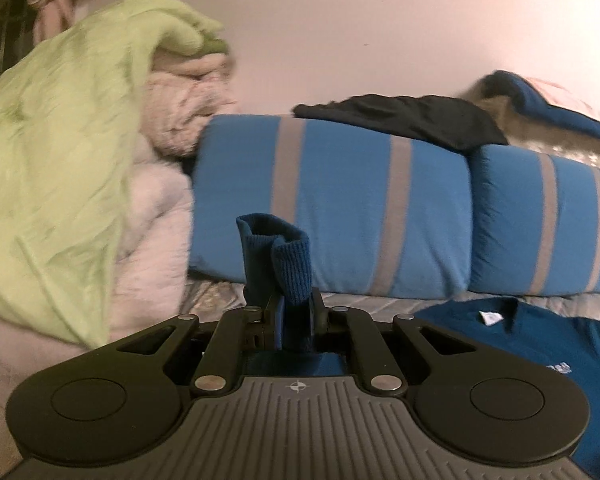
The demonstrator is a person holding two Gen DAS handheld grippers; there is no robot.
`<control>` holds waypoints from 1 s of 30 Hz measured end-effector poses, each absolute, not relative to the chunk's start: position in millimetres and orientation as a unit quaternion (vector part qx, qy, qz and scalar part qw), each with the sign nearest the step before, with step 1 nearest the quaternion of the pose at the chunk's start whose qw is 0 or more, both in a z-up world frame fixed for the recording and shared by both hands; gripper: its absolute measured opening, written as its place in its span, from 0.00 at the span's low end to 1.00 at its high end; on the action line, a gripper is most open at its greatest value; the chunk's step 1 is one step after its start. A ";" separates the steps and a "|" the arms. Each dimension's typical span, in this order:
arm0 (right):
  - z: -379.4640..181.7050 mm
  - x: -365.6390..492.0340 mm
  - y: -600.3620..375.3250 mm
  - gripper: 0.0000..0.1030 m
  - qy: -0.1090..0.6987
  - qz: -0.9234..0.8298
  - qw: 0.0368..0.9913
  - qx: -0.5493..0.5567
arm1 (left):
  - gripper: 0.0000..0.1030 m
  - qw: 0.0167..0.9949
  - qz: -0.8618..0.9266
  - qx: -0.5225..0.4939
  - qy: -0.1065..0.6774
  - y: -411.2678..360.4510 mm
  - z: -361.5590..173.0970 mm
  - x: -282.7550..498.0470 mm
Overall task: Fold clothes
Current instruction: 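Fold the held sleeve across the sweatshirt front with the left gripper, release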
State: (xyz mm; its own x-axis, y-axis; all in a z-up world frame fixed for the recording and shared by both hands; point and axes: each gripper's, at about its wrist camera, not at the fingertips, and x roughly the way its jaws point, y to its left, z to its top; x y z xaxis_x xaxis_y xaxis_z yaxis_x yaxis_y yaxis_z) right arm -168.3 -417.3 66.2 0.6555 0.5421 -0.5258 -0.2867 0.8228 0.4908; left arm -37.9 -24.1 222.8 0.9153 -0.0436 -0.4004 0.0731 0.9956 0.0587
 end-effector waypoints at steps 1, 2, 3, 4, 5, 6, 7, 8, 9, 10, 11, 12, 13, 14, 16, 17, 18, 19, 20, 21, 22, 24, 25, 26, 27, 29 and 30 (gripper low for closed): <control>65.9 -168.1 -417.7 1.00 0.344 0.233 0.890 0.187 | 0.11 0.978 -0.035 0.040 0.204 -29.3 223.4 -36.8; 65.9 -168.3 -418.0 1.00 0.344 0.233 0.890 0.188 | 0.11 0.977 -0.040 0.044 0.204 -34.9 223.7 -36.1; 65.8 -168.5 -418.2 1.00 0.343 0.233 0.890 0.189 | 0.11 0.977 -0.046 0.049 0.204 -40.6 224.1 -35.3; 65.7 -168.4 -418.3 1.00 0.343 0.233 0.890 0.189 | 0.11 0.976 -0.051 0.053 0.203 -46.3 224.5 -34.5; 65.5 -168.4 -418.5 1.00 0.343 0.234 0.890 0.190 | 0.11 0.976 -0.057 0.058 0.203 -51.9 224.3 -34.2; 65.4 -168.3 -418.6 1.00 0.343 0.234 0.889 0.191 | 0.11 0.975 -0.063 0.062 0.202 -58.6 224.4 -33.9; 65.4 -168.2 -418.4 1.00 0.343 0.234 0.890 0.190 | 0.11 0.975 -0.070 0.068 0.201 -65.5 224.3 -33.5; 65.4 -168.1 -418.1 1.00 0.344 0.234 0.890 0.189 | 0.11 0.974 -0.078 0.075 0.200 -72.9 224.0 -33.0; 65.4 -168.0 -417.9 1.00 0.344 0.234 0.890 0.189 | 0.11 0.973 -0.086 0.083 0.198 -80.4 223.6 -32.4; 65.4 -167.9 -417.7 1.00 0.344 0.233 0.890 0.188 | 0.11 0.972 -0.094 0.091 0.197 -87.8 223.2 -31.9; 65.4 -167.9 -417.5 1.00 0.344 0.233 0.890 0.187 | 0.11 0.970 -0.103 0.097 0.197 -95.3 222.9 -31.9; 65.4 -167.8 -417.2 1.00 0.345 0.233 0.890 0.187 | 0.11 0.969 -0.112 0.104 0.195 -103.3 222.6 -31.6; 65.4 -167.7 -417.0 1.00 0.345 0.233 0.890 0.186 | 0.11 0.967 -0.121 0.111 0.194 -111.3 222.4 -31.2; 65.4 -167.6 -416.8 1.00 0.345 0.233 0.890 0.185 | 0.11 0.966 -0.130 0.117 0.192 -119.7 222.5 -31.6; 65.2 -167.4 -416.8 1.00 0.345 0.232 0.890 0.186 | 0.11 0.962 -0.153 0.131 0.187 -138.6 222.8 -33.4; 65.2 -167.5 -416.8 1.00 0.345 0.232 0.890 0.186 | 0.11 0.959 -0.164 0.139 0.184 -148.1 223.0 -34.3; 65.4 -167.5 -416.5 1.00 0.345 0.231 0.890 0.185 | 0.11 0.957 -0.175 0.146 0.181 -157.5 223.2 -35.2; 65.3 -167.2 -416.2 1.00 0.346 0.231 0.891 0.185 | 0.11 0.954 -0.187 0.153 0.178 -168.2 223.3 -37.4; 65.3 -166.8 -415.9 1.00 0.346 0.230 0.890 0.185 | 0.11 0.951 -0.199 0.160 0.175 -178.9 223.4 -39.7; 65.3 -166.4 -415.6 1.00 0.347 0.230 0.890 0.185 | 0.11 0.948 -0.210 0.167 0.172 -189.7 223.6 -42.0; 65.4 -166.1 -415.3 1.00 0.348 0.229 0.890 0.185 | 0.11 0.945 -0.224 0.169 0.169 -202.0 223.9 -45.3; 65.4 -165.6 -414.3 1.00 0.349 0.228 0.890 0.183 | 0.14 0.940 -0.252 0.152 0.173 -221.1 223.3 -49.7; 65.3 -165.5 -414.0 1.00 0.349 0.228 0.890 0.183 | 0.18 0.937 -0.265 0.144 0.174 -230.7 223.0 -51.8; 65.4 -165.4 -414.3 1.00 0.350 0.228 0.890 0.183 | 0.31 0.933 -0.282 0.134 0.180 -237.5 222.2 -53.8; 65.3 -165.7 -414.9 1.00 0.350 0.227 0.890 0.183 | 0.44 0.928 -0.298 0.124 0.187 -244.3 221.5 -55.8; 65.0 -166.6 -415.5 1.00 0.349 0.225 0.891 0.184 | 0.58 0.921 -0.320 0.114 0.191 -253.3 219.3 -61.9; 64.9 -167.0 -415.8 1.00 0.349 0.224 0.891 0.184 | 0.62 0.919 -0.324 0.113 0.192 -255.1 217.6 -63.7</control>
